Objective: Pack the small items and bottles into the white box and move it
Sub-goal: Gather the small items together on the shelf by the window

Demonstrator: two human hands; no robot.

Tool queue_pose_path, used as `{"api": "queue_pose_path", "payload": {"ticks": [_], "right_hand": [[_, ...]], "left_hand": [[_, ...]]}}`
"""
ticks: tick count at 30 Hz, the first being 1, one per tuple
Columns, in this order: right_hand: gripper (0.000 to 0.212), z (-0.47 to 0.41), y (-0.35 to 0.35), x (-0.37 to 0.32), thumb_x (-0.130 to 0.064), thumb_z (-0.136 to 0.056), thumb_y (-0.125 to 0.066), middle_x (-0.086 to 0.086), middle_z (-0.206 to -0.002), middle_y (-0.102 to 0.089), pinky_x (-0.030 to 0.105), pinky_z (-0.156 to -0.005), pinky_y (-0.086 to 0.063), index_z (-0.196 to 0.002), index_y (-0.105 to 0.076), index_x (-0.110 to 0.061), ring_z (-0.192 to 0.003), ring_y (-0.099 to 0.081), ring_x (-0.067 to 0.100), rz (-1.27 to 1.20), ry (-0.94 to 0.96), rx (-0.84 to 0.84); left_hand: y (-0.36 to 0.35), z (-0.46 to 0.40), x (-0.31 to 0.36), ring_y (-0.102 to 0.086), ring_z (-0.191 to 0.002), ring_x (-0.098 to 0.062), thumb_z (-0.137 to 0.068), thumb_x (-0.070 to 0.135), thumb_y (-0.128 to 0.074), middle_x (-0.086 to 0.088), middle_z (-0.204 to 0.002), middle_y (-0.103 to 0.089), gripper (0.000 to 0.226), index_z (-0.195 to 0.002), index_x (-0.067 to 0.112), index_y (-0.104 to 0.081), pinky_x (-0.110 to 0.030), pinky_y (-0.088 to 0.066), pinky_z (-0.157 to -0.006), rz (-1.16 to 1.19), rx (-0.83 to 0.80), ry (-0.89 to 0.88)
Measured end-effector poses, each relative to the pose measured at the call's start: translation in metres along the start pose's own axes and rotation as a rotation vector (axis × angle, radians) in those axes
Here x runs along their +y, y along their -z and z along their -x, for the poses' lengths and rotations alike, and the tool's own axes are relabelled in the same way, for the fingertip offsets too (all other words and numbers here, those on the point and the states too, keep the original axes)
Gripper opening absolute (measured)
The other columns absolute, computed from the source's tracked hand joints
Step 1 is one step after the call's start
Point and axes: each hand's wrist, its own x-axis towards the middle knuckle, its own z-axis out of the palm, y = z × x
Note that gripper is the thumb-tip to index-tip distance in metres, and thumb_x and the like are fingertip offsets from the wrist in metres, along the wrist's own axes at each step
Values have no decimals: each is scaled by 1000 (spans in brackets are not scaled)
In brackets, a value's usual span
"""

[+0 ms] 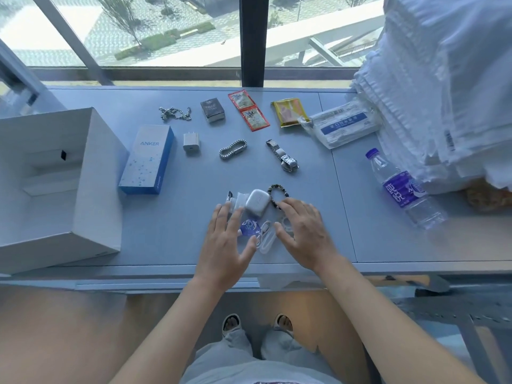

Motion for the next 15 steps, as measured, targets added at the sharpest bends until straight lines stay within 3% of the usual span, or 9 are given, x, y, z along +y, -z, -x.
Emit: {"api": "queue_pose_path", "payload": {"ticks": [9,15], "right_hand": [[49,-37,14,5,-37,-97,-57,8,-150,-48,47,-114,-32,-142,-54,-16,-136,-46,30,16,-21,44],[65,-89,27,19,-42,-99,-55,5,-166,-27,49,-119,-27,-157,-37,-19,-152,-25,25,90,-69,-30]], "left_hand": [[12,-33,0,-17,-155,-31,-96,44,-55,-12,-163,-29,66,-152,12,-40,-46,-21,-125,-57,14,-52],[26,-87,-9,-14,-156,-31,-101,47,-50,-9,-165,-27,62,-154,17,-39,-48,-18,-125,-136,-24,-78]]}}
